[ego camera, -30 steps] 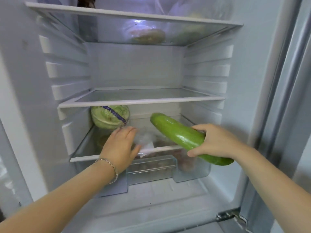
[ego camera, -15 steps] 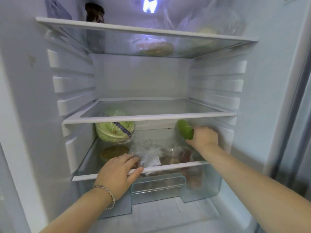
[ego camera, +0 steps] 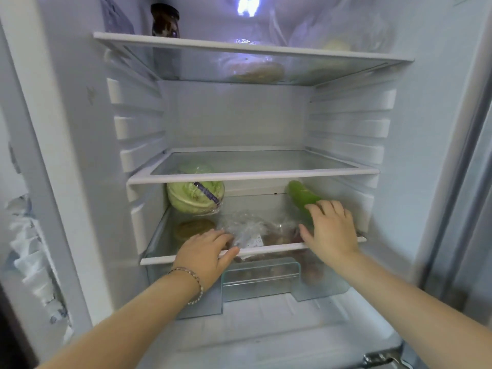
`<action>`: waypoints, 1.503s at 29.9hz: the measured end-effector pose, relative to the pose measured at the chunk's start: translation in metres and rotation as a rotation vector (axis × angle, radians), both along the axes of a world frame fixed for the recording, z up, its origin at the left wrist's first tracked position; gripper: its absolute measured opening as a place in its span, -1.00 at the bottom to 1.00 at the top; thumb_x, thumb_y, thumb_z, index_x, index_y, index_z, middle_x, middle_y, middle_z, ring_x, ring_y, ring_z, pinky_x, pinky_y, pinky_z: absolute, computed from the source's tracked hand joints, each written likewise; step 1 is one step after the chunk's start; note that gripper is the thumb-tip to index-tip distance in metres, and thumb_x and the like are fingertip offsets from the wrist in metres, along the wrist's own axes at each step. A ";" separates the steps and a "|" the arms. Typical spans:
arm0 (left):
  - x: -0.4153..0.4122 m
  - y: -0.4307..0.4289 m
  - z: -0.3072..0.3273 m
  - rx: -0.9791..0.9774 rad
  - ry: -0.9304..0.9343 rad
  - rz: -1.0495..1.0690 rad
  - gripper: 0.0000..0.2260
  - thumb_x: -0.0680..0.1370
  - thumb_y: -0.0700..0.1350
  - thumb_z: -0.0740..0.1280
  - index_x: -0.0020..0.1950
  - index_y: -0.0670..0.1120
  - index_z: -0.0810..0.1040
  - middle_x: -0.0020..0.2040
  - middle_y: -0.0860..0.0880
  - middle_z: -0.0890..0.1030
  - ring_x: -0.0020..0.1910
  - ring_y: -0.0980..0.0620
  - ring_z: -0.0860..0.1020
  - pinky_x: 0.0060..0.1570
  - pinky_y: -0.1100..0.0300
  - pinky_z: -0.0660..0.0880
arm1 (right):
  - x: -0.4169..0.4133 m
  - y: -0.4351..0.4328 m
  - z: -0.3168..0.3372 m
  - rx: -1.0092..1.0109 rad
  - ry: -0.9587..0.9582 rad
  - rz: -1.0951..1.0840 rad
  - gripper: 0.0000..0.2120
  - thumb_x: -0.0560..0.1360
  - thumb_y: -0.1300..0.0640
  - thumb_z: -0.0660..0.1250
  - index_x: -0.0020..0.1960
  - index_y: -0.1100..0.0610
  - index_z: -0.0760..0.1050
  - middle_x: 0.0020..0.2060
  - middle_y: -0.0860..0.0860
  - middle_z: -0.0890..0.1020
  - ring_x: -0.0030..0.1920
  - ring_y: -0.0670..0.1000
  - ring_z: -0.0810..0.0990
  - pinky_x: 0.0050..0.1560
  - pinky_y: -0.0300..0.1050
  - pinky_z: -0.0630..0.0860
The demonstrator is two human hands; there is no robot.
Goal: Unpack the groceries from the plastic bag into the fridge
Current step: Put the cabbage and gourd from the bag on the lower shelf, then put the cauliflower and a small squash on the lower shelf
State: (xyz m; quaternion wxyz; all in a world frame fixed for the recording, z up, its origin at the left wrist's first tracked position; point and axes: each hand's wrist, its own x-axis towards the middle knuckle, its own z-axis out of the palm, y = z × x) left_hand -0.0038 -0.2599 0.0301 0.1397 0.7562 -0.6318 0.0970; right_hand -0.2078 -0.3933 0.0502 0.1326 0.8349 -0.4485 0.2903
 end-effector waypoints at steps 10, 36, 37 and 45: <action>-0.055 0.128 -0.004 0.112 0.146 0.478 -0.55 0.57 -0.01 0.19 0.45 -0.08 0.24 0.39 -0.08 0.35 0.34 -0.10 0.37 0.33 0.10 0.30 | 0.050 0.100 -0.011 0.536 0.327 0.760 -0.77 0.49 -0.01 0.30 0.11 0.03 0.54 0.06 0.04 0.63 0.06 0.08 0.58 -0.03 -0.15 0.46; -0.763 0.664 -0.077 -0.011 0.767 2.317 -0.74 0.53 -0.07 0.23 0.12 -0.16 0.57 0.14 -0.14 0.60 0.13 -0.12 0.54 0.06 0.17 0.45 | -0.377 0.725 -0.075 -0.174 1.291 2.233 -0.73 0.54 0.11 0.23 0.12 0.24 0.55 0.00 0.16 0.64 -0.15 0.07 0.50 -0.02 -0.14 0.48; -0.812 0.673 -0.079 -0.040 0.772 2.388 -0.74 0.53 -0.06 0.23 0.12 -0.15 0.56 0.14 -0.13 0.59 0.13 -0.12 0.54 0.08 0.17 0.46 | -0.417 0.746 -0.078 -0.231 1.302 2.285 -0.77 0.53 0.11 0.22 0.08 0.21 0.55 -0.06 0.15 0.61 -0.15 0.05 0.47 -0.04 -0.14 0.47; -1.151 0.694 -0.088 -0.191 0.815 2.837 -0.78 0.53 -0.02 0.21 0.12 -0.02 0.54 0.14 -0.05 0.57 0.11 -0.09 0.55 0.13 0.07 0.50 | -0.737 0.867 -0.096 -0.565 1.382 2.589 -0.69 0.55 0.08 0.22 0.20 0.20 0.54 0.13 0.10 0.61 0.12 0.11 0.58 0.13 -0.10 0.49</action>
